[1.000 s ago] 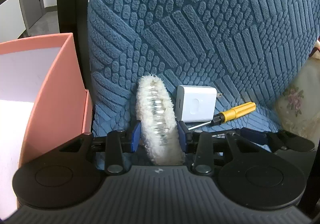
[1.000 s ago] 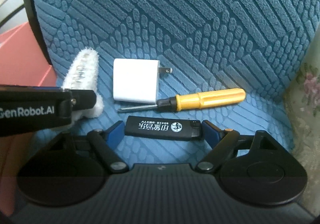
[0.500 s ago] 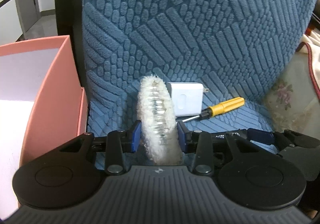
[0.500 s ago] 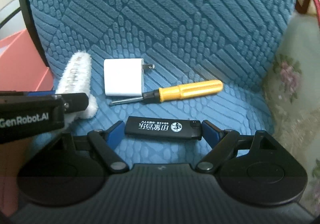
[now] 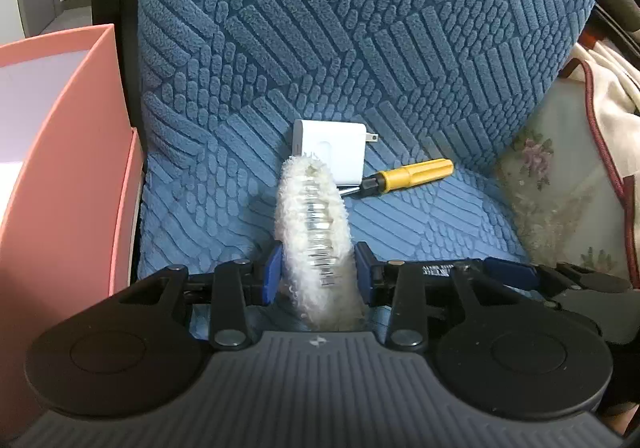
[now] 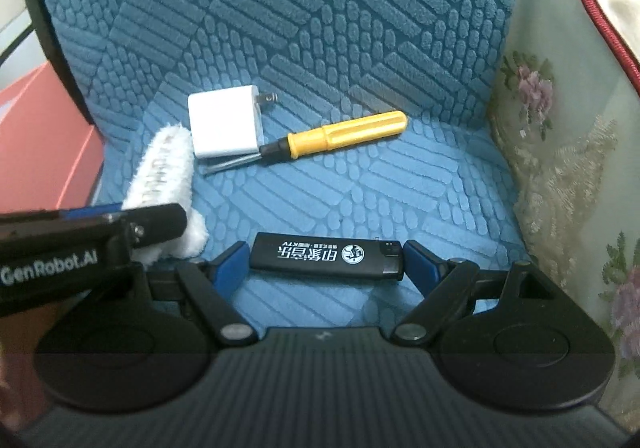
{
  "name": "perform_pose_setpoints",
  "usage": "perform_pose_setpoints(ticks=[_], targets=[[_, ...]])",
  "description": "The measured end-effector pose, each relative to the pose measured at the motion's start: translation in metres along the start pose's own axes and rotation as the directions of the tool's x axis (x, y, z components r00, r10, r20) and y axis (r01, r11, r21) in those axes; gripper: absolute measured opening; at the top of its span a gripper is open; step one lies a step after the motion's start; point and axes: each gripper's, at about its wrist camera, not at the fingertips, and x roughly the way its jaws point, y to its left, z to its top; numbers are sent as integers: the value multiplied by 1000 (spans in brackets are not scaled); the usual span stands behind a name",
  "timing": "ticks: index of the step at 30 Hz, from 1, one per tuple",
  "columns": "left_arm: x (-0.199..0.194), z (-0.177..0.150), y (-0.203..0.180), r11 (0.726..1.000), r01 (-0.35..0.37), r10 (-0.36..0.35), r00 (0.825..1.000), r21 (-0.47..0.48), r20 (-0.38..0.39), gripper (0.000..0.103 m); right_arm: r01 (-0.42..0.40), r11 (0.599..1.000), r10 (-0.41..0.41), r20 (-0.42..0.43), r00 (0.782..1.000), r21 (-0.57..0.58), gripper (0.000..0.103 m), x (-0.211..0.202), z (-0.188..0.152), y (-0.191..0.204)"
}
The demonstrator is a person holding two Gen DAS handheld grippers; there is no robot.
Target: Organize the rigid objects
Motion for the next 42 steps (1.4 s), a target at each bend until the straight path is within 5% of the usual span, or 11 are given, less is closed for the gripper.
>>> perform_pose_setpoints(ticks=[15,20,36,42], targets=[[28,9,4,1000,-25,24,999,-7,-31,49,12,1000,-11,-32,999,21,86,5,0,0],[34,8,1,999,-33,33,999,-9,-37,44,9,1000,-8,-31,999,19,86,5,1,-2],[18,5,-9,999,-23,24,1000,44,-5,42,28,999,-28,-22,999,15,86,-4,-4,2],[-6,-3,-16,998,-5,5,1000,57,-2,42,41,996,-42,-2,999,-79,86,-17,-1,10]])
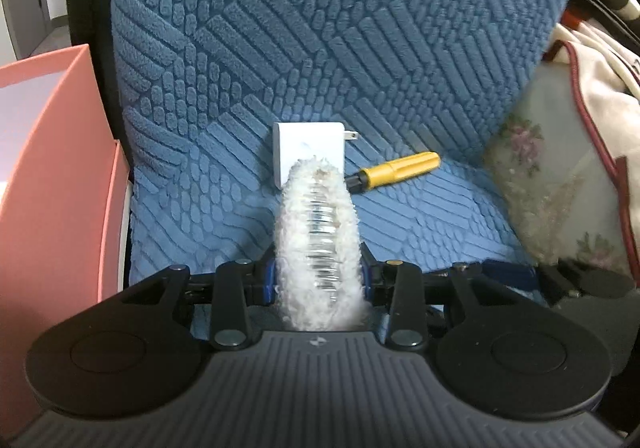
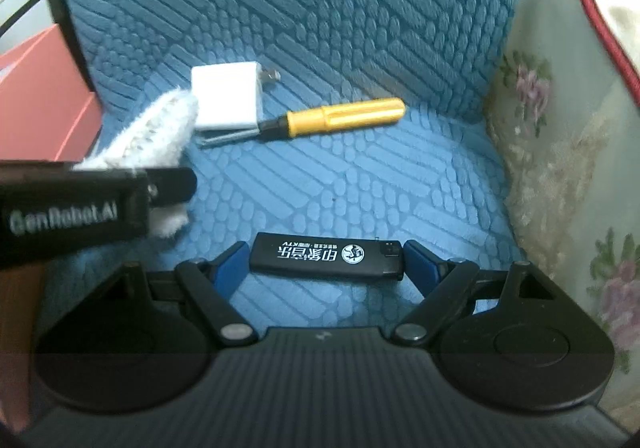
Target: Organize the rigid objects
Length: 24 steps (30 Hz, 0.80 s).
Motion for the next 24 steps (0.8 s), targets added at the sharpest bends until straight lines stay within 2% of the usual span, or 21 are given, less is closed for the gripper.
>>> perform_pose_setpoints(ticks=[10,24], targets=[[-73,-18,-8,997,59,-57,998,-42,36,42,-14,1000,13,11,1000,12,86,-58,-19,13],[-194,-64,-27,991,107,-102,993,-81,66,42,-40,995,29,113,993,95,86,-193,-50,31]])
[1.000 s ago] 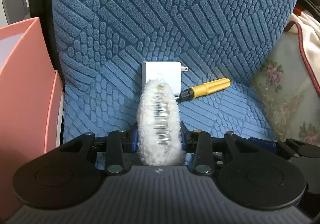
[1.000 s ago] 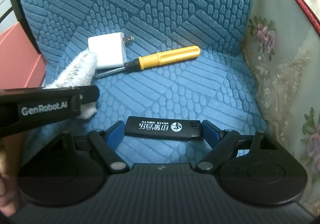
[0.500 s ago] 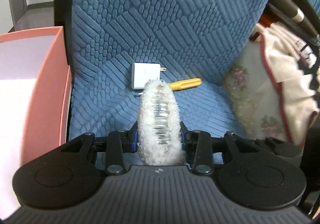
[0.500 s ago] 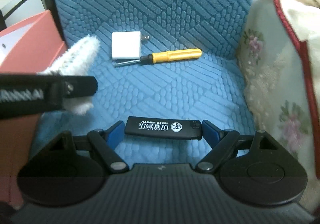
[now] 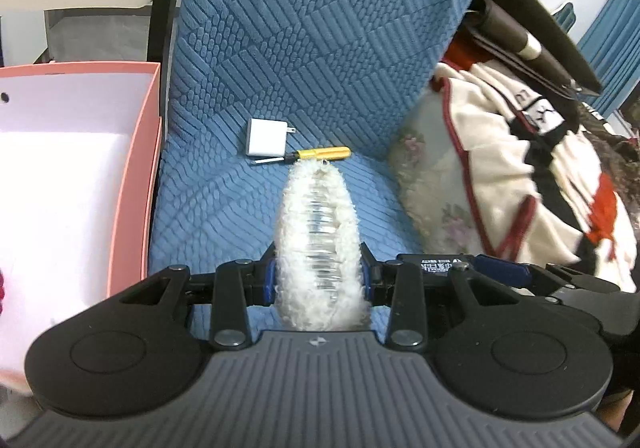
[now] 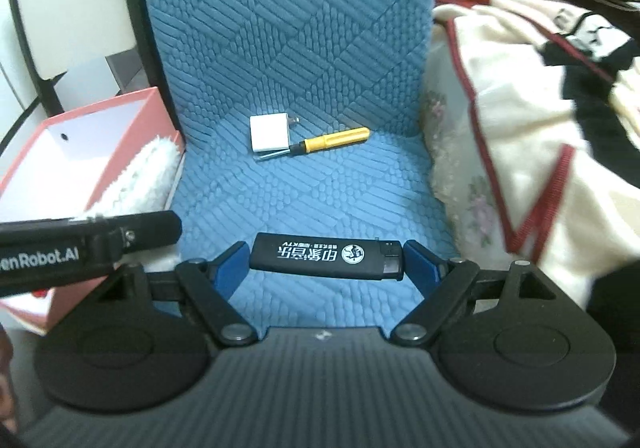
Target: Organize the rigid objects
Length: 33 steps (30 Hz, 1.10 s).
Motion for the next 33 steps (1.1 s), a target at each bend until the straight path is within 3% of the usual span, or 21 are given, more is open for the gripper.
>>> perform_pose_setpoints(ticks=[10,17,26,33], targets=[[-68,-32,-7,1000,-15,15,999,7,31,42,-23,1000,22,37,999,9,86,-70,-21,-18],[-107,-45,5,999,-47,48,997,-9,68,42,-62,998,63,64,996,-19,86,-101,-28,-7],[-151,-47,43,991,-121,127,985,-57,119,42,-169,982,174,61,983,-81,86,-107,-28,41],[-188,-58,91,971,-198,216,966,-132,140,42,-278,947,286,25,958,-157,86,-106,-32,93]])
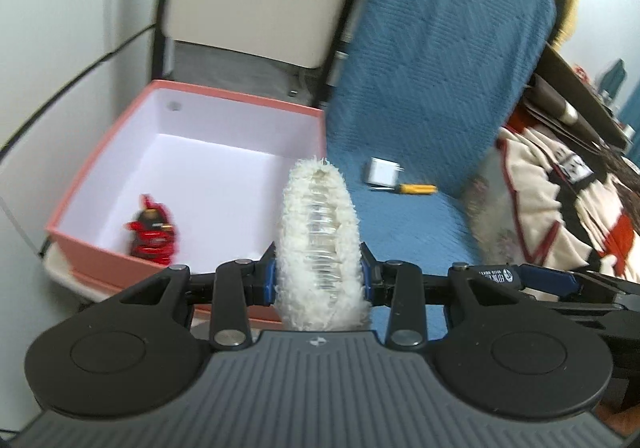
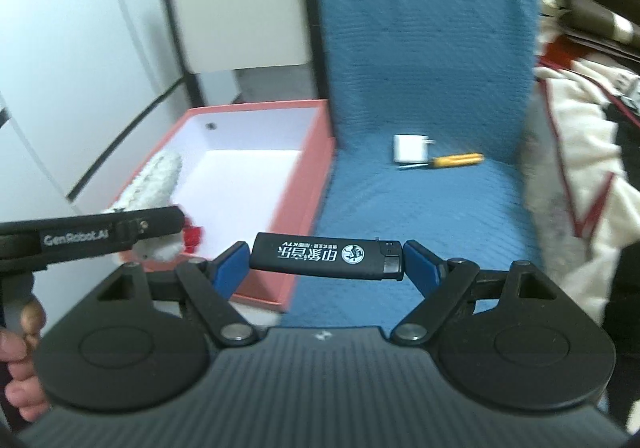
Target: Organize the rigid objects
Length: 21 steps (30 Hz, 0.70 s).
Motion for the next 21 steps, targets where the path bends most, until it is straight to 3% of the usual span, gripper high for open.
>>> perform_pose_setpoints(ticks=[3,10,21], targets=[[-8,0,23,999,-31,31,1000,-31,5,42,-50,999,50,-21,999,-11,86,10,2,20],[-5,4,65,995,-66,66,998,-70,-6,42,-75,996,73,-48,996,-45,86,31,13,50],[54,26,103,995,-55,50,996,-85,-69,42,-58,997,52,-125,991,-49,86,89,25,68]])
